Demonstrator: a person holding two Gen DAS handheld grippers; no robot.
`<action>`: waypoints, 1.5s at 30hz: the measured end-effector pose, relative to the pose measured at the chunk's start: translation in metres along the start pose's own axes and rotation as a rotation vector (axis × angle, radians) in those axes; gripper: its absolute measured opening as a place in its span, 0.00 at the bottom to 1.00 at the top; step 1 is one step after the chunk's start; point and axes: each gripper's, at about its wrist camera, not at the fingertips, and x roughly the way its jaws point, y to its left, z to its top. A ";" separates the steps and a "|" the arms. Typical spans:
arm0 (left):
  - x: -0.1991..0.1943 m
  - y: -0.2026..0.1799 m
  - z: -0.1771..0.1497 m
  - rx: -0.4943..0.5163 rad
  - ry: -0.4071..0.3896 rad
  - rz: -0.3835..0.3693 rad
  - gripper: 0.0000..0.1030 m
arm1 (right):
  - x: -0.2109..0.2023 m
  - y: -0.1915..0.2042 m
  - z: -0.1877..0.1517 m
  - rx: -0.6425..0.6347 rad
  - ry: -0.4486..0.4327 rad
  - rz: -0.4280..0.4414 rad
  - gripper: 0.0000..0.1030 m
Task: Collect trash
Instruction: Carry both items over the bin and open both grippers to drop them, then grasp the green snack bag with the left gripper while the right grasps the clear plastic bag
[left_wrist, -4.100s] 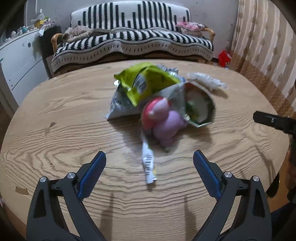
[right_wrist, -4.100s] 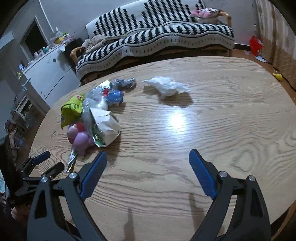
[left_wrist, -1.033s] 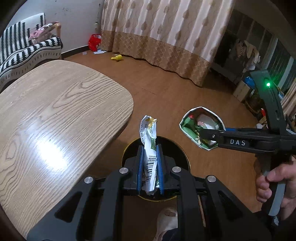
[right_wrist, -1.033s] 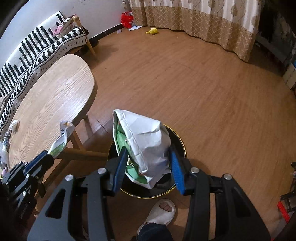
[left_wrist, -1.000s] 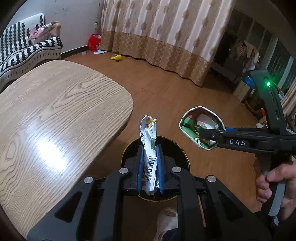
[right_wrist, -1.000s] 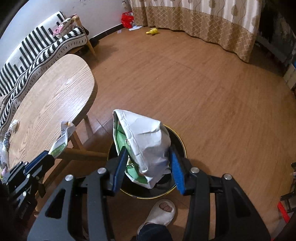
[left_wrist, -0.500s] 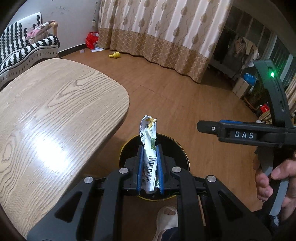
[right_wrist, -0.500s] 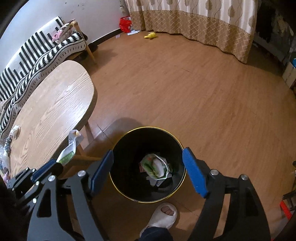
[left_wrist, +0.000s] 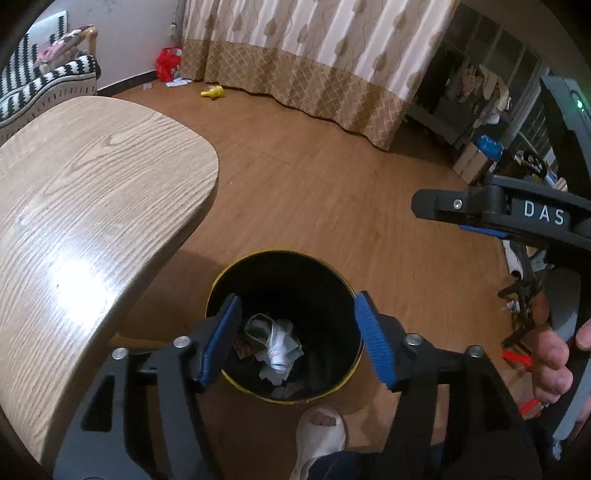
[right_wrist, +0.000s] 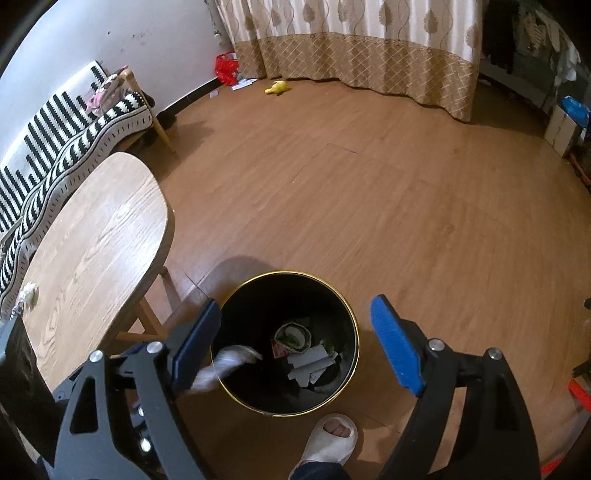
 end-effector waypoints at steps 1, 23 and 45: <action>0.000 0.000 0.000 0.001 0.003 -0.006 0.61 | 0.000 0.000 0.000 0.000 0.000 0.001 0.78; -0.197 0.165 -0.045 -0.251 -0.205 0.350 0.91 | -0.013 0.221 -0.010 -0.328 -0.005 0.268 0.81; -0.414 0.372 -0.235 -0.665 -0.257 0.802 0.91 | 0.001 0.513 -0.145 -0.732 0.130 0.569 0.81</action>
